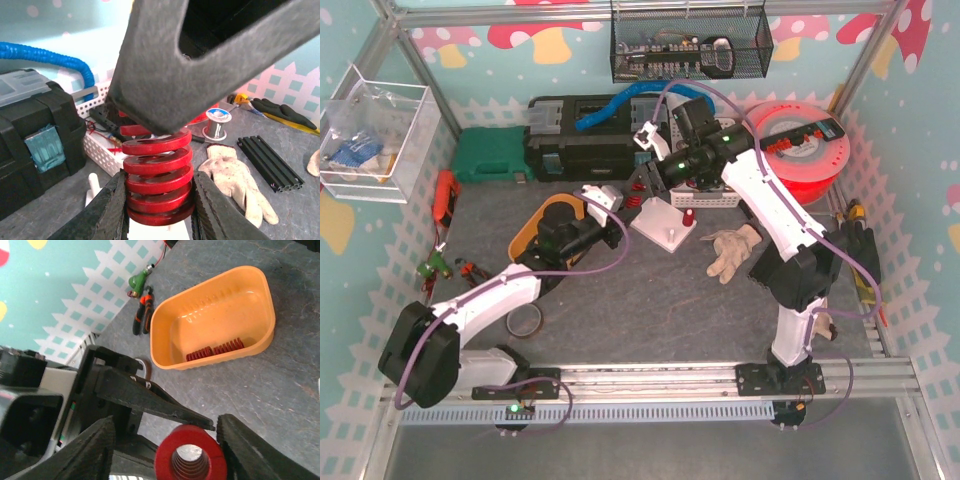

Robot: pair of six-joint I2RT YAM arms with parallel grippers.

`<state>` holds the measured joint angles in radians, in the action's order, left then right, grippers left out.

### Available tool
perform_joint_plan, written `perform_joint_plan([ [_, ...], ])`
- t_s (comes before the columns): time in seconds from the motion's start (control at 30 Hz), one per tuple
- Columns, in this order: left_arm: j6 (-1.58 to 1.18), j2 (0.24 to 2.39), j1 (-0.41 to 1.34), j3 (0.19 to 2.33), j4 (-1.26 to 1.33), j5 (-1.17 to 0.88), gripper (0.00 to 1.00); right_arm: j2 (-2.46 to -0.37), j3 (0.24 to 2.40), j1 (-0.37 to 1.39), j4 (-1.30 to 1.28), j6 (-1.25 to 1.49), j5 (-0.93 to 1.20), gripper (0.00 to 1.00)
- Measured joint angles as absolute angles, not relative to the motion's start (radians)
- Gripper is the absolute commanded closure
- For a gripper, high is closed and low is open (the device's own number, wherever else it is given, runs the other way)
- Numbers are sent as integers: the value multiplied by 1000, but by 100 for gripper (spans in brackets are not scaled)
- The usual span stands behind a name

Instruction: Install the large spring

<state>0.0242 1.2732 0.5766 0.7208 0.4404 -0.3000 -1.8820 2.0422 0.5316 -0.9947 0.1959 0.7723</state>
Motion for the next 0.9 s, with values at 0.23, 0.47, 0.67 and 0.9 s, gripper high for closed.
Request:
perform_joint_plan([
  [0.23, 35, 1274, 577, 722, 455, -310, 89, -1882, 2042, 527, -1003, 178, 757, 61],
  [0.47, 42, 1279, 577, 725, 468, -310, 87, -1882, 2043, 519, -997, 178, 758, 79],
  [0.67, 40, 1282, 577, 726, 477, -294, 53, -1882, 2043, 517, -986, 168, 759, 100],
  [0.9, -5, 1281, 556, 726, 480, -238, 3, -1882, 2043, 533, -931, 236, 639, 100],
])
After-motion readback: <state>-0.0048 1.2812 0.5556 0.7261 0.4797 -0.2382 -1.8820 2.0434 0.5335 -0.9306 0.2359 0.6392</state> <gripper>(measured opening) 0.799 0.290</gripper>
